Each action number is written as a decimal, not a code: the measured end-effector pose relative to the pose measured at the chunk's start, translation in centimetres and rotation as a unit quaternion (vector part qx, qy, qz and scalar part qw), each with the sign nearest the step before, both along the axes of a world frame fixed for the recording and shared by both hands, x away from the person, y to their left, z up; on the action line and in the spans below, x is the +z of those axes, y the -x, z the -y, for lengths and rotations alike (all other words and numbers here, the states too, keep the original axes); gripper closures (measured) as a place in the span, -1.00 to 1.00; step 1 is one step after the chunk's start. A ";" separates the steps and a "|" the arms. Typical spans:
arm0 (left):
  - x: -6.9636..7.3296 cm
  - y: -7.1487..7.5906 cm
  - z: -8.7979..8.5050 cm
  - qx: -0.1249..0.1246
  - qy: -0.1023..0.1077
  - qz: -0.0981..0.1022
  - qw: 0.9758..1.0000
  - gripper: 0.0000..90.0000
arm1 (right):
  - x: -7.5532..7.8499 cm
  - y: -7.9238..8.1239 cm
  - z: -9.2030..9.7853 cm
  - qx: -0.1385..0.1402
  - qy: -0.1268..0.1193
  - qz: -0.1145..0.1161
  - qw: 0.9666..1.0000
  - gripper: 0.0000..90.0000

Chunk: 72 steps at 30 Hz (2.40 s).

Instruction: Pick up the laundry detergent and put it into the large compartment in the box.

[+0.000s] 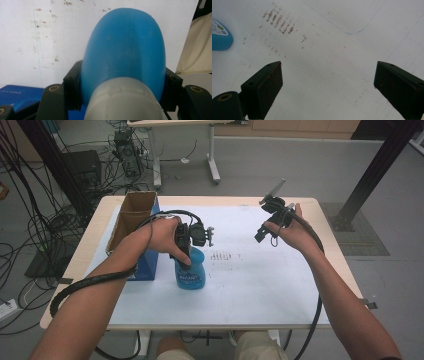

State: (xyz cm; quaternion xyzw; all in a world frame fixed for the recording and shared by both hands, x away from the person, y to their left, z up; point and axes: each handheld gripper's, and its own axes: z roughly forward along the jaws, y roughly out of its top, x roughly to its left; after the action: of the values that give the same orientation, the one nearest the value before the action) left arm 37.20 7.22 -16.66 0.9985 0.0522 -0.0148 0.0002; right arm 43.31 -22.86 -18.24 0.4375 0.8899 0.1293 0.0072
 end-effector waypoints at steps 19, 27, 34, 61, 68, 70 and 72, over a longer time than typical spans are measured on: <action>0.0 -0.3 0.1 -0.003 -0.002 -0.006 1.000 -0.18 | 0.0 -0.1 -0.2 0.001 0.002 -0.001 1.000 -0.81; 0.0 -0.3 0.1 -0.003 -0.002 -0.007 1.000 -0.18 | -0.1 -0.1 -0.3 0.002 0.002 -0.001 1.000 -0.81; 0.0 -0.4 0.1 -0.004 -0.003 -0.008 1.000 -0.18 | -0.1 0.0 -0.2 0.000 0.003 -0.001 1.000 -0.81; 0.0 -0.6 0.6 -0.005 -0.013 -0.014 1.000 -0.17 | 0.1 0.0 -0.6 0.004 0.001 0.001 1.000 -0.81; 0.0 -0.7 0.7 -0.005 -0.014 -0.014 1.000 -0.17 | 0.1 0.1 -0.7 0.004 0.002 0.001 1.000 -0.81; 0.0 -0.6 0.7 -0.004 -0.014 -0.014 1.000 -0.18 | 0.1 0.1 -0.7 0.005 0.001 0.003 1.000 -0.81; 0.0 -0.7 0.7 -0.004 -0.015 -0.014 1.000 -0.17 | 0.2 0.1 -0.7 0.005 0.002 0.002 1.000 -0.81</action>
State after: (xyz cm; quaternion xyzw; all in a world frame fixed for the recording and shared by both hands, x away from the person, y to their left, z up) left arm 37.86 6.49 -16.68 0.9983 0.0480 -0.0283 -0.0154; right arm 43.24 -22.15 -18.06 0.4327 0.8923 0.1285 0.0088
